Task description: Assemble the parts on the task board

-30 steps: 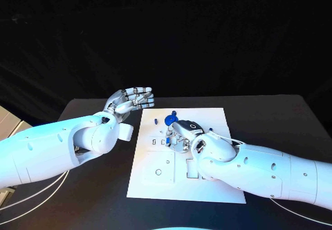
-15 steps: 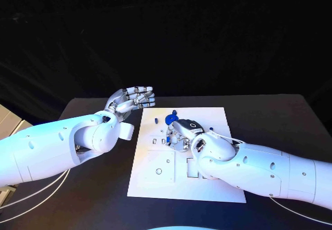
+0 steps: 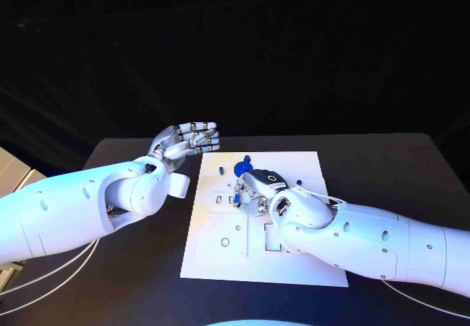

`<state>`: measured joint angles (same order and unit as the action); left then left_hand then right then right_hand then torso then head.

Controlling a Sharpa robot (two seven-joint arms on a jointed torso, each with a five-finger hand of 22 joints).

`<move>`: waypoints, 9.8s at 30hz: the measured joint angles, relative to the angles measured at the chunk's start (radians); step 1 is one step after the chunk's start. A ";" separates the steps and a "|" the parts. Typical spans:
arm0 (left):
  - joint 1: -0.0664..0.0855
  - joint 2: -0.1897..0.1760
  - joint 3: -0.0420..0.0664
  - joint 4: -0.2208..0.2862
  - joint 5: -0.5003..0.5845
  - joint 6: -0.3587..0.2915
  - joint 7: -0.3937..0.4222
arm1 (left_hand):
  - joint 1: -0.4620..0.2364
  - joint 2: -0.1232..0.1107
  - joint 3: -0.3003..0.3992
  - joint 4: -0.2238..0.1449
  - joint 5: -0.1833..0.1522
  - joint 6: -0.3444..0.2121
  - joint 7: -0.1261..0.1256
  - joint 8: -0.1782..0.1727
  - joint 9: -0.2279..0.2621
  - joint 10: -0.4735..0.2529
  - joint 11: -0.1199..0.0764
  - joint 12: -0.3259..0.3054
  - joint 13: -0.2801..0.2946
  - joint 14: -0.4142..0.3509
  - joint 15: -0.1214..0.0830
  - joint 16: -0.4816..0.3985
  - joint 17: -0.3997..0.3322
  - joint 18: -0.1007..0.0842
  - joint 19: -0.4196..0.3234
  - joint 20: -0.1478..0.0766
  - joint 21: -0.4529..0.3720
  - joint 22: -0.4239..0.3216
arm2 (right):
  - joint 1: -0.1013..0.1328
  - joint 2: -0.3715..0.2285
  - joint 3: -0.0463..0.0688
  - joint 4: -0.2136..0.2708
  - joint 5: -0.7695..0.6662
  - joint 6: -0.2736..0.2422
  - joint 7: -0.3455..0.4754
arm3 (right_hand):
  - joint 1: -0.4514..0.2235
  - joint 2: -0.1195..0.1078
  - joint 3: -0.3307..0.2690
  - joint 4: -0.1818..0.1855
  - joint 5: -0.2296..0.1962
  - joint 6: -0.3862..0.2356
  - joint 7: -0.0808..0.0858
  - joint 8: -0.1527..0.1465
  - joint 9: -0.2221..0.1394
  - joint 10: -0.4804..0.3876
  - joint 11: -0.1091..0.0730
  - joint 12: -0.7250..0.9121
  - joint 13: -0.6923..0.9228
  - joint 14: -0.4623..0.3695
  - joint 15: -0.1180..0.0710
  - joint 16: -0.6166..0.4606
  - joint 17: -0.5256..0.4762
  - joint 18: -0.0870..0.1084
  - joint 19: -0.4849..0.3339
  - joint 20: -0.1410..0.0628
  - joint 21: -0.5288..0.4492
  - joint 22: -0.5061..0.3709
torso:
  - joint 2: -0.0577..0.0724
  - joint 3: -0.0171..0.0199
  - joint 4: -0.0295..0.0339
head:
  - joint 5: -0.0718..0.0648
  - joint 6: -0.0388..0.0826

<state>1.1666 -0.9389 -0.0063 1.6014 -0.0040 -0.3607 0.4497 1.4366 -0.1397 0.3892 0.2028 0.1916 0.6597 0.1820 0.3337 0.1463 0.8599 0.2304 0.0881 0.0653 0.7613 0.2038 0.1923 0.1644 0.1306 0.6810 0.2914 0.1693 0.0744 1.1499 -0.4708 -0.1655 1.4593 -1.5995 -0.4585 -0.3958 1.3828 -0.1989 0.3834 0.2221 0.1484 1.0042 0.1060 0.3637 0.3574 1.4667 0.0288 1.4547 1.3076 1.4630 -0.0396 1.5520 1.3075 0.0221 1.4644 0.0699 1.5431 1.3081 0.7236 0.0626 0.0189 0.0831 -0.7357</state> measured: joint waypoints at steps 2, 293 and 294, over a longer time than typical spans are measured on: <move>0.000 0.000 0.000 0.000 0.000 0.000 0.000 | 0.000 0.000 0.000 0.000 0.000 0.000 0.000 0.000 0.000 0.000 0.000 0.000 0.000 0.000 0.000 0.000 0.000 0.000 0.000 0.000 0.000 0.000 | 0.000 0.000 0.000 0.001 -0.002 0.001 0.000 | 0.000 0.000 0.000 0.000 0.000 0.000 0.000 0.000 0.006 0.000 0.000 0.000 0.000 0.000 0.000 0.000 0.000 0.000 0.000 0.000 0.000 0.000 | 0.000 -0.0001 0.0000 | 0.001 0.000; 0.030 0.275 -0.044 -0.191 -1.125 0.394 -1.001 | -0.366 -0.079 0.421 0.024 0.044 0.217 -0.130 0.432 0.735 0.431 -0.262 1.120 0.893 0.706 -0.281 1.330 1.143 -0.023 0.582 -0.257 1.185 1.038 | 0.219 -0.358 0.023 0.118 0.602 0.023 0.119 | -0.022 0.065 -0.261 0.070 0.005 -0.201 0.066 -0.070 -0.053 -0.177 0.059 -0.163 -0.024 0.004 0.050 -0.027 0.000 0.016 0.000 0.043 -0.211 0.000 | -0.042 -0.0033 -0.0114 | 0.003 -0.068; 0.030 0.276 -0.044 -0.194 -1.124 0.396 -1.002 | -0.372 -0.079 0.421 0.024 0.044 0.221 -0.134 0.436 0.735 0.431 -0.262 1.120 0.892 0.706 -0.281 1.330 1.143 -0.023 0.582 -0.257 1.185 1.038 | 0.219 -0.357 0.023 0.118 0.602 0.023 0.119 | -0.022 0.065 -0.261 0.070 0.005 -0.201 0.066 -0.070 -0.053 -0.177 0.059 -0.163 -0.024 0.004 0.050 -0.027 0.000 0.016 0.000 0.043 -0.211 0.000 | -0.042 -0.0033 -0.0114 | 0.003 -0.068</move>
<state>1.1967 -0.6624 -0.0502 1.4078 -1.1277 0.0349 -0.5521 1.0650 -0.2186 0.8101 0.2265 0.2355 0.8803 0.0484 0.7697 0.8815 1.2911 -0.0319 1.2083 0.9572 1.4670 -0.0767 1.5226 1.3076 0.1074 1.2632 0.0342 1.3545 1.1124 1.3690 -0.8283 -0.1420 1.5773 -0.9974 -0.4354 -0.2770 1.3607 -0.1342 0.1228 0.2924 0.1531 0.8032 0.1720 0.2941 0.3045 1.2898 0.0876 1.2920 1.2833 1.4666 0.0107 1.5249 1.3076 0.0379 1.4642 0.1130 1.3323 1.3077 0.6819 0.0593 0.0075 0.0861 -0.8038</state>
